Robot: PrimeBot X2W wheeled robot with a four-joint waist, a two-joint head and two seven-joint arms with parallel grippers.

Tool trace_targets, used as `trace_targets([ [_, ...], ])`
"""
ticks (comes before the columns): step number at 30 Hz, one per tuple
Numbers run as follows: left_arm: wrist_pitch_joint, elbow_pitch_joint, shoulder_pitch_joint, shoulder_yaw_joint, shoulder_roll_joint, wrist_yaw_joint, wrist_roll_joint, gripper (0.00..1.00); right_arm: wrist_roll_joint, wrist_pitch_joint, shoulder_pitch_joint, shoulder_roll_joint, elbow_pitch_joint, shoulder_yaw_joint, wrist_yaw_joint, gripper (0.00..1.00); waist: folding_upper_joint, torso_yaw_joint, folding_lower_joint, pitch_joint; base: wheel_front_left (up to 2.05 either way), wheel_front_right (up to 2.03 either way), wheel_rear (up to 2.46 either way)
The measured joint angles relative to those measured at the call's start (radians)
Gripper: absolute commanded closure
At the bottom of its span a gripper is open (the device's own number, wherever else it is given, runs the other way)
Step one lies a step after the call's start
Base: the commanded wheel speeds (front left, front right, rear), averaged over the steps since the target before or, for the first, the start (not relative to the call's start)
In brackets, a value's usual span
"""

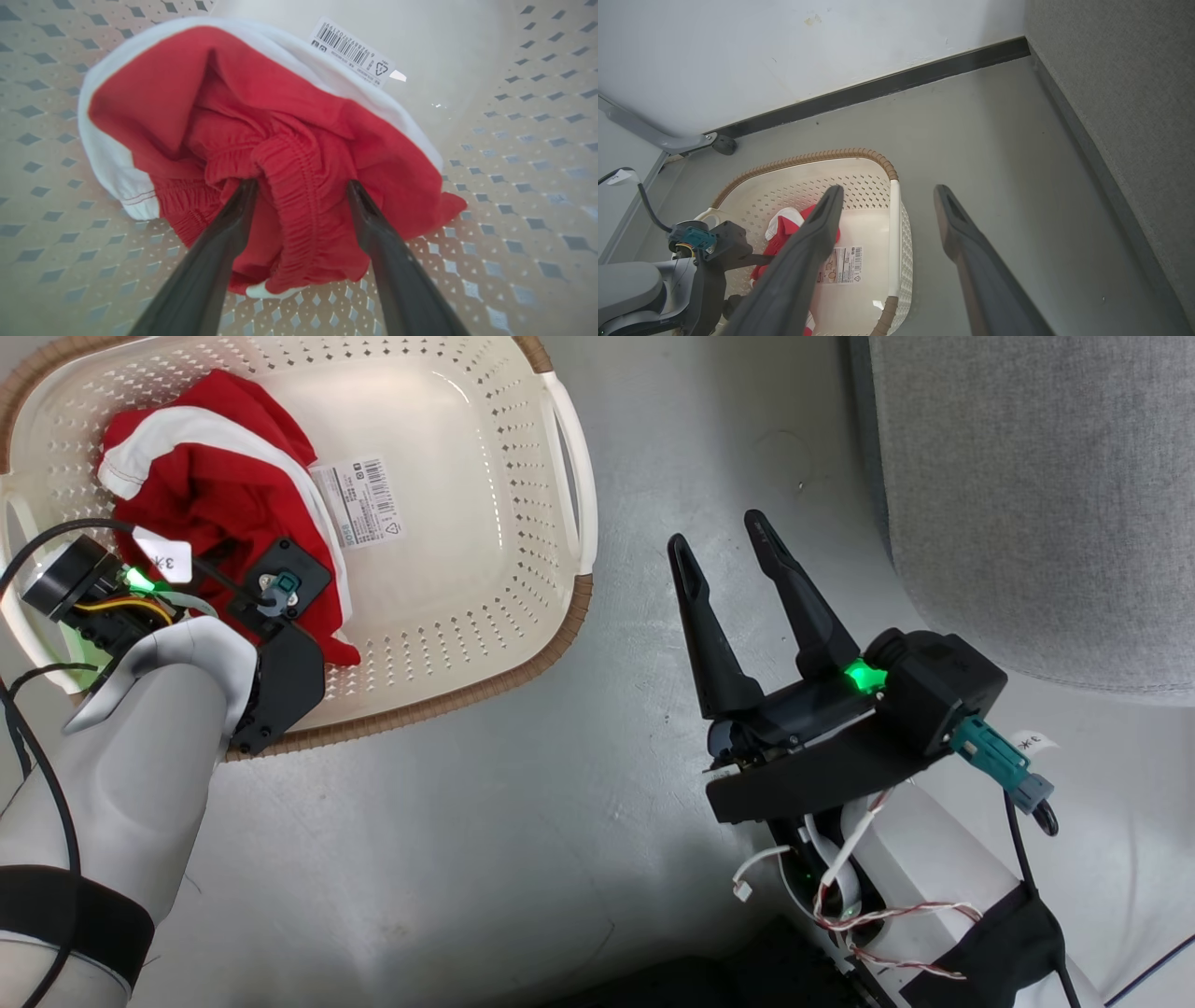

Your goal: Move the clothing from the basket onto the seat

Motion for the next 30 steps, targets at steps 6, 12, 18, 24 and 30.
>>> trace_targets([
  [6,0.001,0.019,-0.001,-0.004,-0.001,0.0,0.001,0.0,0.007,0.0,0.001,0.0,-0.005,-0.002,0.0,0.0,0.0,-0.008,0.0,0.006,0.0,0.0,0.0],
  [12,-0.022,0.03,-0.001,0.0,-0.005,0.0,-0.003,1.0,0.012,0.0,0.001,0.0,0.002,-0.017,0.0,0.0,0.0,-0.011,0.0,0.002,0.0,0.0,0.0],
  [18,-0.073,0.034,0.003,0.009,-0.038,0.0,-0.019,1.0,0.008,0.0,0.0,0.0,0.036,-0.056,0.0,0.0,0.0,-0.002,0.0,-0.026,0.0,0.0,0.0],
  [24,-0.13,0.05,0.012,0.032,-0.07,0.0,-0.067,1.0,-0.02,0.0,-0.005,0.0,0.081,-0.087,0.0,0.0,0.0,0.017,0.0,-0.071,0.0,0.0,0.0],
  [30,-0.194,0.074,0.054,0.061,-0.097,0.0,-0.114,1.0,-0.04,0.0,-0.014,0.0,0.132,-0.124,0.0,0.0,0.0,0.039,-0.0001,-0.13,0.0,0.0,0.0],
])
